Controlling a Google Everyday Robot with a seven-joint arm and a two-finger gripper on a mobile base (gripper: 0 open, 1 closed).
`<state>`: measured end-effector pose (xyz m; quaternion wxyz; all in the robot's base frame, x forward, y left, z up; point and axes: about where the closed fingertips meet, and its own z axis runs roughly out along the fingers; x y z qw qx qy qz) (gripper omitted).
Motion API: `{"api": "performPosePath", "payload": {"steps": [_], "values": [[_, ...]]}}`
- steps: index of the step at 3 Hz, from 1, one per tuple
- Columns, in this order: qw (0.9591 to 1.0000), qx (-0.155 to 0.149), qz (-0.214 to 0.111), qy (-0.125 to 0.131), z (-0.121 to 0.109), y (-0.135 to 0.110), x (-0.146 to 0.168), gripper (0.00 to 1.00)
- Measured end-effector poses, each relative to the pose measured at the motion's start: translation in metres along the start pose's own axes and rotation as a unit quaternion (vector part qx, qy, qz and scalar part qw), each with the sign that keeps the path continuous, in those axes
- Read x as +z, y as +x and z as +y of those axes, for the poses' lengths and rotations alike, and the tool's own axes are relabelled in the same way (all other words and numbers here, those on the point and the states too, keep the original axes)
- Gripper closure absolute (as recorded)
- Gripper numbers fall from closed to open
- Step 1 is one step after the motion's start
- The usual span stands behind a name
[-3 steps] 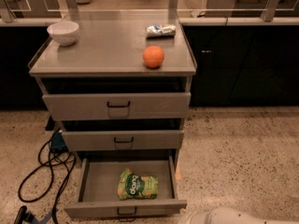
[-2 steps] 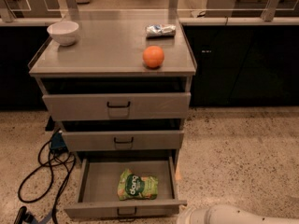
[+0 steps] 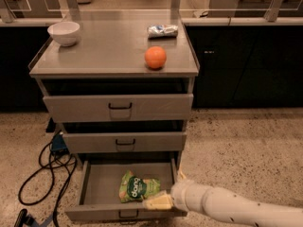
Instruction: Pick green rice chip bag from bottom drawer and place on counter
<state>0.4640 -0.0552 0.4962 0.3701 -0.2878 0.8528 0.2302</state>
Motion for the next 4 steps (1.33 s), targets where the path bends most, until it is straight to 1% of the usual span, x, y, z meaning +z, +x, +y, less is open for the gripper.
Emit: {"api": "performPosePath", "payload": {"steps": [1, 2, 3, 4], "values": [[0.9994, -0.004, -0.026, 0.022, -0.009, -0.015, 0.003, 0.0], [0.9994, -0.004, -0.026, 0.022, -0.009, -0.015, 0.003, 0.0], [0.9995, 0.001, -0.014, 0.028, -0.009, -0.004, 0.021, 0.0], [0.997, 0.023, 0.057, 0.048, -0.009, 0.083, 0.052, 0.0]]}}
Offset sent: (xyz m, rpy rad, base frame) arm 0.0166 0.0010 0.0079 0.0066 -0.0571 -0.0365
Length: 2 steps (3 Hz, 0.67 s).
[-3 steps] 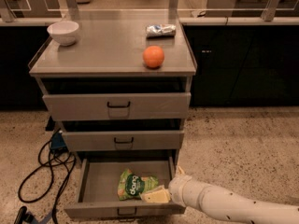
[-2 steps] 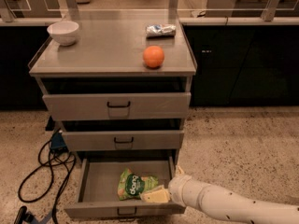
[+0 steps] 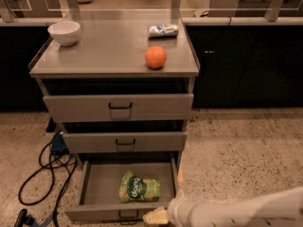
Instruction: Pick green rice chip bag from bottom drawer and place on counter
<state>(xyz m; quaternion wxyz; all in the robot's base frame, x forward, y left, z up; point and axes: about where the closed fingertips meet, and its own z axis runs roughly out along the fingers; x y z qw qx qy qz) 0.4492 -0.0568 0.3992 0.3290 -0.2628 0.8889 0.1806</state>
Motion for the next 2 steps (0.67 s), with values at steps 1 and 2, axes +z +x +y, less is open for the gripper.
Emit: {"api": "performPosePath", "payload": {"steps": [1, 2], "values": [[0.9958, -0.002, 0.09, 0.021, 0.009, 0.096, 0.051, 0.0], [0.9925, 0.002, 0.12, 0.021, 0.031, 0.123, 0.077, 0.0]]}}
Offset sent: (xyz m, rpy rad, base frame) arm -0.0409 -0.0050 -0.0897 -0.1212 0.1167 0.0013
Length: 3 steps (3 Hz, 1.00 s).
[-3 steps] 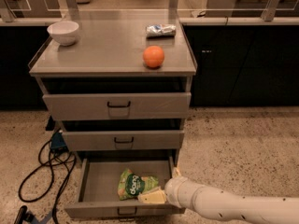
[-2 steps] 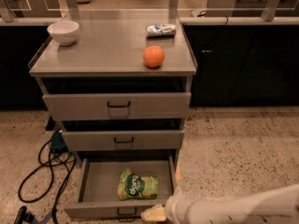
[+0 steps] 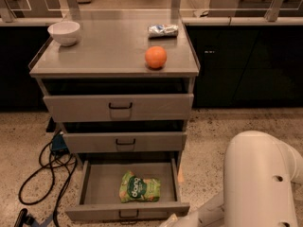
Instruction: Pick green rice chip bag from bottom drawer and place on counter
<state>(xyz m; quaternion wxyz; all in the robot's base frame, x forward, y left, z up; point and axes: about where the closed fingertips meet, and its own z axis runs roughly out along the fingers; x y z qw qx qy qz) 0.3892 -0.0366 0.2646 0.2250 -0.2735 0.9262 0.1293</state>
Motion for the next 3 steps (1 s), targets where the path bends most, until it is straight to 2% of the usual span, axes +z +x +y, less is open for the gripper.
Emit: {"api": "performPosePath", "payload": {"steps": [1, 2, 3], "values": [[1.0, 0.0, 0.0, 0.0, 0.0, 0.0, 0.0, 0.0], [0.9991, -0.006, -0.041, 0.004, -0.014, -0.025, 0.01, 0.0], [0.9925, -0.013, -0.119, 0.024, -0.032, -0.116, 0.032, 0.0]]}}
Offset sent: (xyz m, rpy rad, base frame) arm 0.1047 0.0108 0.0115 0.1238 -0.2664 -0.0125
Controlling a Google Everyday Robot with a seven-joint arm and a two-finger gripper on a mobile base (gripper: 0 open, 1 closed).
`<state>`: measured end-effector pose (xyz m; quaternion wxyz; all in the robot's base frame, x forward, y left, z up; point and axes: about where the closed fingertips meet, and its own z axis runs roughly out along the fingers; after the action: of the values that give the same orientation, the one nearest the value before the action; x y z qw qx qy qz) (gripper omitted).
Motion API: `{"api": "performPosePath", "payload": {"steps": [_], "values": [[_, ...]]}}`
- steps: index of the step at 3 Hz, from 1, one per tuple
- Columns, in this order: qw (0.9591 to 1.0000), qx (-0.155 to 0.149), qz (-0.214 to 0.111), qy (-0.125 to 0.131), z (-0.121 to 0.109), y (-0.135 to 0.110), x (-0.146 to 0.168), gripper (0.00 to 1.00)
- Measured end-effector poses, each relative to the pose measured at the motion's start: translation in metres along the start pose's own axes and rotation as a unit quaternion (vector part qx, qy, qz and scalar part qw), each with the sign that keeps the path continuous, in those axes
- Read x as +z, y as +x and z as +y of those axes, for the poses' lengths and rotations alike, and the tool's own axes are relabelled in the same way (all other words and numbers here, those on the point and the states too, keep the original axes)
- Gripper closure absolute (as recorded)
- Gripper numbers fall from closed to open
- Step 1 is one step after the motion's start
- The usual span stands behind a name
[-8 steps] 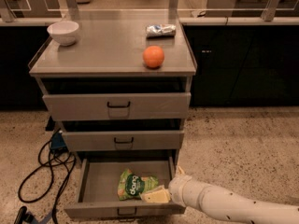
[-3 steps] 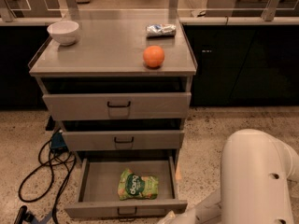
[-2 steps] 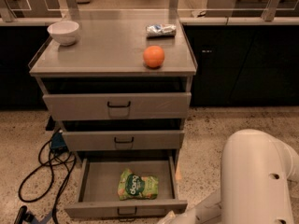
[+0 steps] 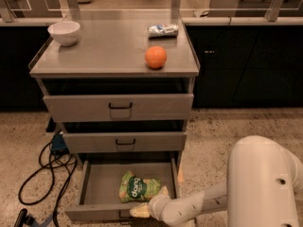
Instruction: Pick green rice chip bag from bottom drawer and place on counter
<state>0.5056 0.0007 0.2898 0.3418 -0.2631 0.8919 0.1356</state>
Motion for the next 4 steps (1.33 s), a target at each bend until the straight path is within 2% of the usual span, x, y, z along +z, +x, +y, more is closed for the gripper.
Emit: {"api": "performPosePath", "payload": {"steps": [1, 2, 3, 4], "values": [[1.0, 0.0, 0.0, 0.0, 0.0, 0.0, 0.0, 0.0], [0.9997, 0.021, 0.004, -0.009, -0.013, -0.008, 0.012, 0.0], [0.9984, 0.052, -0.007, -0.02, -0.031, -0.054, 0.045, 0.0], [0.9966, 0.068, -0.045, -0.013, -0.044, -0.107, 0.077, 0.0]]}}
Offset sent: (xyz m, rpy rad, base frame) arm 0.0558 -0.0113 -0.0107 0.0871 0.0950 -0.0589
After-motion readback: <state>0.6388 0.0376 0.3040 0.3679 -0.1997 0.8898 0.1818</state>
